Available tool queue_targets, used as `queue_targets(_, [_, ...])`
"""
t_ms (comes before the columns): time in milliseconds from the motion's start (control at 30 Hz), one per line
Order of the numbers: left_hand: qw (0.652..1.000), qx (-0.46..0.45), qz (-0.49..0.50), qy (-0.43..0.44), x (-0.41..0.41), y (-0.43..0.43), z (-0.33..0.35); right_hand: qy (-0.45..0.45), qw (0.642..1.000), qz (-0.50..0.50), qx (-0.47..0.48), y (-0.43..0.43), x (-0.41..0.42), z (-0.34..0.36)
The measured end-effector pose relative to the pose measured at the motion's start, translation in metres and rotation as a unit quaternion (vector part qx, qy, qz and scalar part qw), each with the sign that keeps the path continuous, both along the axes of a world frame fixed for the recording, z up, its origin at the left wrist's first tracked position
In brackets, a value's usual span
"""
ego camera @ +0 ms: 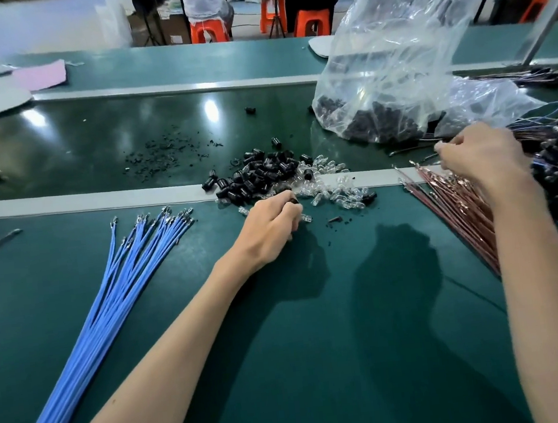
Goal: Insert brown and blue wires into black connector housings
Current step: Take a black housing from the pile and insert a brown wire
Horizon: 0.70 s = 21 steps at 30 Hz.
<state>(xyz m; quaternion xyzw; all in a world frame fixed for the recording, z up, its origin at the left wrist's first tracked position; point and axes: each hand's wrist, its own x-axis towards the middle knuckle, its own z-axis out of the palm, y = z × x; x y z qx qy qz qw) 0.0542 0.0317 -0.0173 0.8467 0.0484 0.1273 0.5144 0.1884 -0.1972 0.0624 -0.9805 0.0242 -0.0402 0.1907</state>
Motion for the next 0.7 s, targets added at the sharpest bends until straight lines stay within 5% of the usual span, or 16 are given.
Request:
queue_targets(67, [1.0,0.001,-0.005,-0.005,-0.001,0.0,0.0,-0.01,0.999,0.012,0.037,-0.001,-0.002,0.004])
queue_targets(167, [0.999,0.005,-0.029,-0.016,-0.004,0.0,0.001,0.008,0.971,0.067,0.23,0.008,-0.005,0.009])
queue_targets(333, [0.997,-0.004,-0.07,-0.019,-0.008,0.0,0.003,0.188,0.776,0.111,0.592,0.051,-0.018,-0.009])
queue_targets(500, [0.997,-0.022,-0.079,-0.002,-0.006,0.003,0.002,0.213,0.673,0.065,0.705,0.085,-0.027,-0.037])
queue_targets(700, [0.995,0.05,-0.081,-0.008,-0.003,0.003,-0.004,0.145,0.662,0.045,0.734,0.095,-0.019,-0.041])
